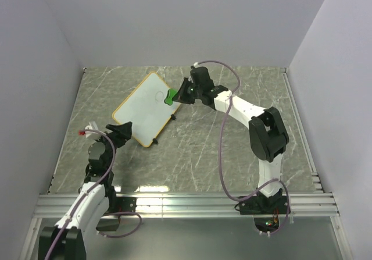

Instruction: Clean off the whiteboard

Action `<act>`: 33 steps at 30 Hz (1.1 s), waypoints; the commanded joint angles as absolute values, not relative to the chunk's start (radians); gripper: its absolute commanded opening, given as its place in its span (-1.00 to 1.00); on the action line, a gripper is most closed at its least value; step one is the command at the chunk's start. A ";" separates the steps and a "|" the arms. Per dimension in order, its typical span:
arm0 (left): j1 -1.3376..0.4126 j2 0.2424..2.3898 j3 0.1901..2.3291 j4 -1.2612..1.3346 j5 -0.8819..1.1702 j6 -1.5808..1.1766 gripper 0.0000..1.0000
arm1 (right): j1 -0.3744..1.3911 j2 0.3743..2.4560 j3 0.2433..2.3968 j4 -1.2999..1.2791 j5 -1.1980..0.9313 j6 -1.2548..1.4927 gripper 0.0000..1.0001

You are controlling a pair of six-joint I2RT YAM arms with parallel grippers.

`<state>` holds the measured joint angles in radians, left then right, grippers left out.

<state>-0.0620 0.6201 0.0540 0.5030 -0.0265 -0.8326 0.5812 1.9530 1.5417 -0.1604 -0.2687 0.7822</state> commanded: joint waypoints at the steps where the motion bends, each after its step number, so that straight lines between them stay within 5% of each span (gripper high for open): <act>1: -0.057 0.696 0.008 0.833 0.078 -0.910 0.61 | 0.569 1.977 1.632 -0.170 -0.322 0.750 -1.00; 13: -0.057 1.100 0.061 1.149 0.163 -0.865 0.44 | 0.566 2.140 1.842 -0.121 -0.449 0.791 -1.00; 19: -0.057 1.253 0.086 1.278 0.213 -0.864 0.01 | 0.572 2.186 1.871 -0.039 -0.517 0.838 -1.00; 26: -0.057 1.370 0.155 1.296 0.323 -0.827 -0.85 | 0.615 2.264 1.983 -0.073 -0.519 0.827 -1.00; 33: -0.057 1.417 0.186 1.267 0.366 -0.792 -0.99 | 0.629 2.306 2.005 -0.048 -0.506 0.857 -1.00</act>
